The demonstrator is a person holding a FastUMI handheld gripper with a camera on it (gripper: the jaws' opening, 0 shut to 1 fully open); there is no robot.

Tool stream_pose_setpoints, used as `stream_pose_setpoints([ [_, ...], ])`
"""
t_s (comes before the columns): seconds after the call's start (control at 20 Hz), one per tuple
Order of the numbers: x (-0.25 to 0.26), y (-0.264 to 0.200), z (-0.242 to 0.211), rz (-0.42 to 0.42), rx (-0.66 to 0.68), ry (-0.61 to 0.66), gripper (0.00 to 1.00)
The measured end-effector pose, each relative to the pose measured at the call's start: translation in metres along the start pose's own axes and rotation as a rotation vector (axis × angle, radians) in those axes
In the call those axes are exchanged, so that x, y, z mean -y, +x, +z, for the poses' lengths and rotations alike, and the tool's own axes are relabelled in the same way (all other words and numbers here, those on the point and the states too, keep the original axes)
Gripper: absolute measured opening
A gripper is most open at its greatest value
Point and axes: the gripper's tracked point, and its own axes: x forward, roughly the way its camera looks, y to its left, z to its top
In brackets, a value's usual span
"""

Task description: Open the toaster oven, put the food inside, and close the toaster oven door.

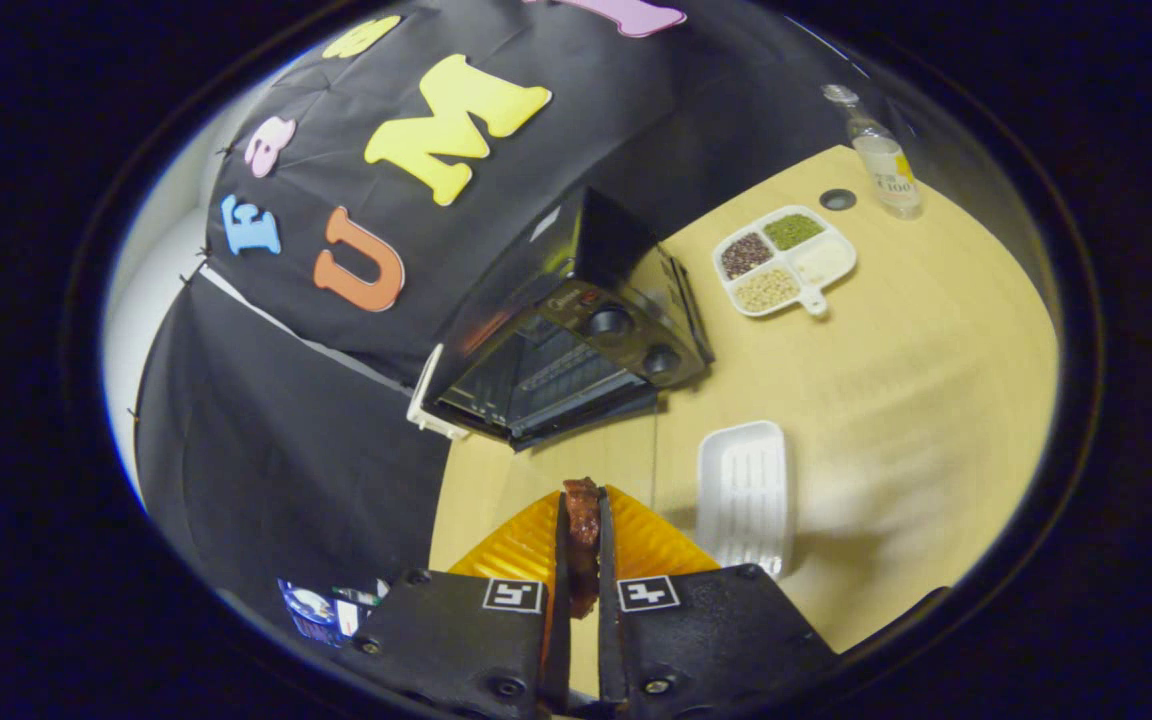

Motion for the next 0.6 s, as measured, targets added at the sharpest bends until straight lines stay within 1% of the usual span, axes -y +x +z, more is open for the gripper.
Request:
stream_pose_setpoints([
  [0.05,-0.013,0.015,0.001,0.017,0.028,0.032,0.14],
  [0.2,-0.043,0.061,0.006,0.035,0.132,0.062,0.14],
  [0.3,-0.059,0.095,0.012,0.052,0.206,0.122,0.14],
  [0.5,-0.064,0.152,0.032,0.054,0.389,0.276,0.14],
  [0.6,-0.059,0.176,0.041,0.028,0.447,0.321,0.14],
])
